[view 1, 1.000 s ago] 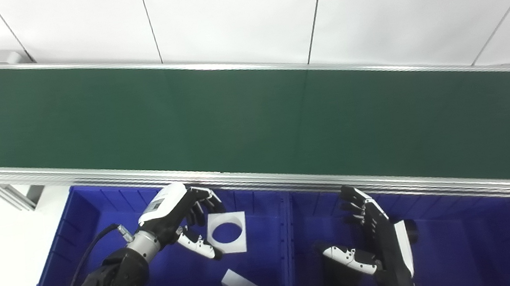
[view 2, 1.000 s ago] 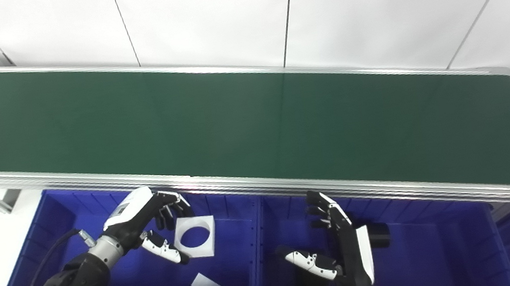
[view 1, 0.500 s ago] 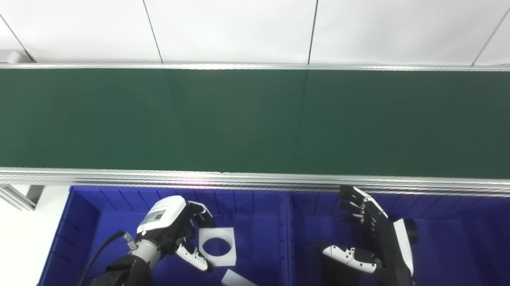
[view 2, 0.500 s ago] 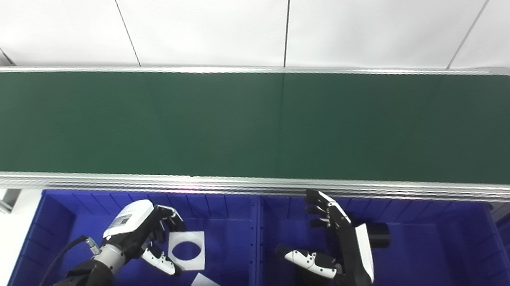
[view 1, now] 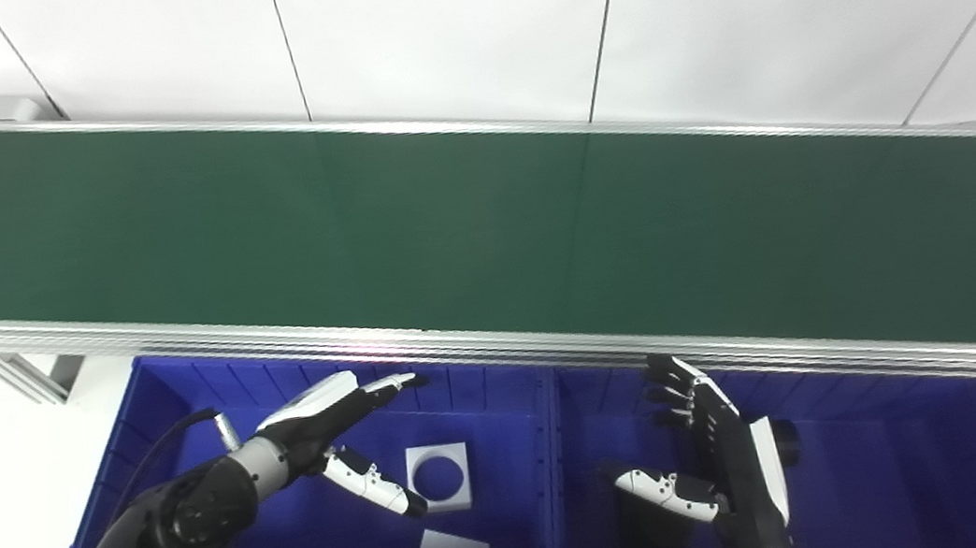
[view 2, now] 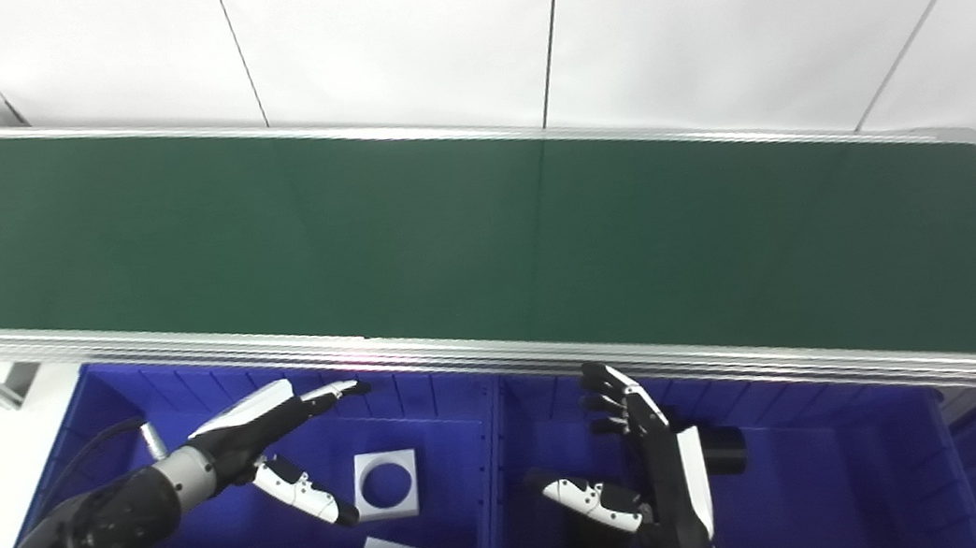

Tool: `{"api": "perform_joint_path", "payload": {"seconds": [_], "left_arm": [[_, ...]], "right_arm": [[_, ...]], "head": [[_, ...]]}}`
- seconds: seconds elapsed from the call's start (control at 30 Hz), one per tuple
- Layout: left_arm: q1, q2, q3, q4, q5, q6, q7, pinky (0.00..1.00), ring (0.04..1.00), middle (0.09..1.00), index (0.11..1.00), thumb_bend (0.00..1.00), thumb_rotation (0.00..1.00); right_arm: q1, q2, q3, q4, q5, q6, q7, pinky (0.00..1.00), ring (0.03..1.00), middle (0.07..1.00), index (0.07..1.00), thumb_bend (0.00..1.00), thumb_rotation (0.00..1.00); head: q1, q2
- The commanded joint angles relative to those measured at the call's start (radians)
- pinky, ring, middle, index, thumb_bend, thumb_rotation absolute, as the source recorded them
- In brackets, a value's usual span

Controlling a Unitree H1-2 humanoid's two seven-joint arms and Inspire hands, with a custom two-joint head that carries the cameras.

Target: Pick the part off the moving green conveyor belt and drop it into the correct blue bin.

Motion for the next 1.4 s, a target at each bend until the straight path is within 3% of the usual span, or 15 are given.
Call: {"api": "perform_joint_path", "payload": {"seconds": [0.0, 0.1, 0.13, 0.17, 0.27, 0.33, 0.4, 0.6, 0.7, 0.73, 0.9, 1.03, 1.23, 1.37], "left_arm": [[0.003, 0.031, 0.021, -0.041, -0.083, -0.023, -0.026, 0.91, 1.0, 1.0, 0.988, 0.83, 0.39], [0.017, 0.026, 0.042, -0.062, -0.166, -0.022, -0.04, 0.89, 1.0, 1.0, 0.989, 0.83, 0.36], [0.023, 0.019, 0.054, -0.068, -0.201, -0.022, -0.04, 0.89, 1.0, 0.999, 0.984, 0.83, 0.33], [0.026, 0.015, 0.06, -0.073, -0.224, -0.019, -0.04, 0.91, 0.994, 0.972, 0.971, 0.85, 0.2], [0.032, 0.004, 0.073, -0.08, -0.279, -0.015, -0.042, 0.94, 0.975, 0.932, 0.945, 0.87, 0.11], [0.042, -0.019, 0.093, -0.077, -0.342, -0.034, -0.033, 0.91, 0.928, 0.902, 0.904, 0.87, 0.03], [0.054, -0.055, 0.119, -0.064, -0.405, -0.063, -0.013, 0.88, 0.896, 0.885, 0.861, 0.87, 0.01], [0.065, -0.19, 0.213, 0.029, -0.556, -0.211, 0.048, 0.64, 0.683, 0.702, 0.673, 0.79, 0.08], [0.061, -0.239, 0.217, 0.052, -0.612, -0.247, 0.04, 0.62, 0.664, 0.691, 0.661, 0.8, 0.04], [0.059, -0.249, 0.216, 0.058, -0.623, -0.258, 0.035, 0.66, 0.684, 0.706, 0.671, 0.8, 0.02], [0.053, -0.313, 0.198, 0.108, -0.606, -0.358, 0.059, 0.77, 0.74, 0.738, 0.707, 0.81, 0.0], [0.056, -0.378, 0.18, 0.155, -0.567, -0.448, 0.103, 0.77, 0.768, 0.764, 0.733, 0.81, 0.0], [0.051, -0.432, 0.178, 0.229, -0.514, -0.512, 0.183, 0.78, 0.764, 0.781, 0.767, 0.82, 0.0], [0.059, -0.461, 0.186, 0.261, -0.448, -0.528, 0.264, 0.84, 0.856, 0.86, 0.818, 0.81, 0.03]], "right_arm": [[-0.011, 0.01, -0.003, -0.019, -0.001, -0.015, 0.002, 0.62, 0.724, 0.769, 0.786, 0.69, 0.08], [-0.011, 0.011, -0.005, -0.021, 0.004, -0.014, 0.007, 0.62, 0.721, 0.769, 0.785, 0.69, 0.07], [-0.011, 0.011, -0.005, -0.021, 0.006, -0.014, 0.009, 0.62, 0.72, 0.769, 0.784, 0.69, 0.06], [-0.012, 0.012, -0.005, -0.02, 0.007, -0.013, 0.01, 0.62, 0.722, 0.77, 0.784, 0.69, 0.05], [-0.013, 0.013, -0.003, -0.016, 0.002, -0.018, 0.007, 0.62, 0.724, 0.771, 0.785, 0.69, 0.04], [-0.012, 0.016, -0.001, -0.018, -0.002, -0.018, 0.006, 0.62, 0.725, 0.771, 0.783, 0.7, 0.04], [-0.01, 0.02, 0.0, -0.024, -0.005, -0.014, 0.005, 0.62, 0.725, 0.772, 0.784, 0.7, 0.03], [-0.006, 0.034, 0.006, -0.025, -0.013, -0.015, 0.002, 0.62, 0.728, 0.776, 0.785, 0.69, 0.05], [-0.012, 0.047, 0.008, -0.012, -0.025, -0.012, -0.007, 0.62, 0.729, 0.781, 0.787, 0.68, 0.06], [-0.013, 0.051, 0.007, -0.01, -0.028, -0.009, -0.009, 0.63, 0.73, 0.784, 0.788, 0.68, 0.07], [-0.03, 0.062, 0.002, 0.003, -0.038, -0.011, -0.017, 0.64, 0.738, 0.791, 0.792, 0.68, 0.09], [-0.026, 0.071, -0.004, -0.02, -0.041, 0.001, -0.02, 0.64, 0.736, 0.786, 0.789, 0.67, 0.09], [-0.005, 0.079, -0.009, -0.046, -0.041, 0.035, -0.017, 0.62, 0.733, 0.784, 0.793, 0.69, 0.11], [0.004, 0.08, -0.017, -0.049, -0.055, 0.034, -0.03, 0.62, 0.725, 0.783, 0.792, 0.69, 0.12]], "head": [[-0.003, 0.002], [-0.003, 0.003], [-0.003, 0.003], [-0.006, 0.002], [-0.019, 0.002], [-0.03, 0.005], [-0.044, 0.008], [-0.106, 0.02], [-0.179, 0.014], [-0.179, 0.014], [-0.259, 0.015], [-0.309, 0.024], [-0.363, 0.025], [-0.353, 0.029]]}}
